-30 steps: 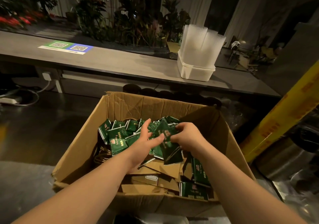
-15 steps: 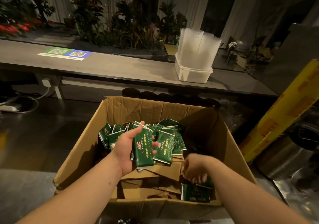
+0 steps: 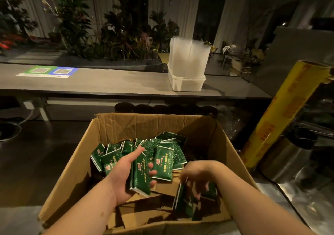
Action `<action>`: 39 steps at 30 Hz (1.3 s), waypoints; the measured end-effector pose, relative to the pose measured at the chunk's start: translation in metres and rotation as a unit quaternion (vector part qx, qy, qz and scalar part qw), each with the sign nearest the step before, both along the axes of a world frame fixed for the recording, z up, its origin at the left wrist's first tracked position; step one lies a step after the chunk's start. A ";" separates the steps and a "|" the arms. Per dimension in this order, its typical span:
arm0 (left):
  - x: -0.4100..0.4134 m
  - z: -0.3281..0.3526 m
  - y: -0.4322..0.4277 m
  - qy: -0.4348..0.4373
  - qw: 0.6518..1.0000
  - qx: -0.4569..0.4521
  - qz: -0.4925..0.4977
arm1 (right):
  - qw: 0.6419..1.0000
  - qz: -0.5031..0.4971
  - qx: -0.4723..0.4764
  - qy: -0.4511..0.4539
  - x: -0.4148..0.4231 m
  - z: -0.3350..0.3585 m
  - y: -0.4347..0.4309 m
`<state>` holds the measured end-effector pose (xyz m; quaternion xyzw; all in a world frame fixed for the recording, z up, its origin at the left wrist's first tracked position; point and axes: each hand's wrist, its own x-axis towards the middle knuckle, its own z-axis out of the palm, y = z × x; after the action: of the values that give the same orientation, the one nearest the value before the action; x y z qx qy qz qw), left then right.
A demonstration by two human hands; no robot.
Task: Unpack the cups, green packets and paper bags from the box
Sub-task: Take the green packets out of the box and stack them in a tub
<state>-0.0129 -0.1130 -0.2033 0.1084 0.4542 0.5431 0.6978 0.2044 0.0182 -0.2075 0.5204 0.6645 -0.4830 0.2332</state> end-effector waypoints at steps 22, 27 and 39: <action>0.001 0.013 -0.009 0.046 0.999 -0.018 0.002 | 0.925 -0.215 0.313 -0.004 0.031 -0.004 0.033; 0.005 0.016 -0.009 0.030 1.000 0.000 -0.002 | 0.960 -0.052 0.228 -0.155 0.037 -0.047 0.017; 0.004 0.020 -0.009 0.003 1.000 0.001 -0.006 | 0.966 -0.085 0.207 -0.132 0.029 -0.025 0.019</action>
<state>-0.0092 -0.1221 -0.1835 0.1135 0.4555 0.5393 0.6992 0.2334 0.0371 -0.2323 0.6710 0.6666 -0.2801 0.1639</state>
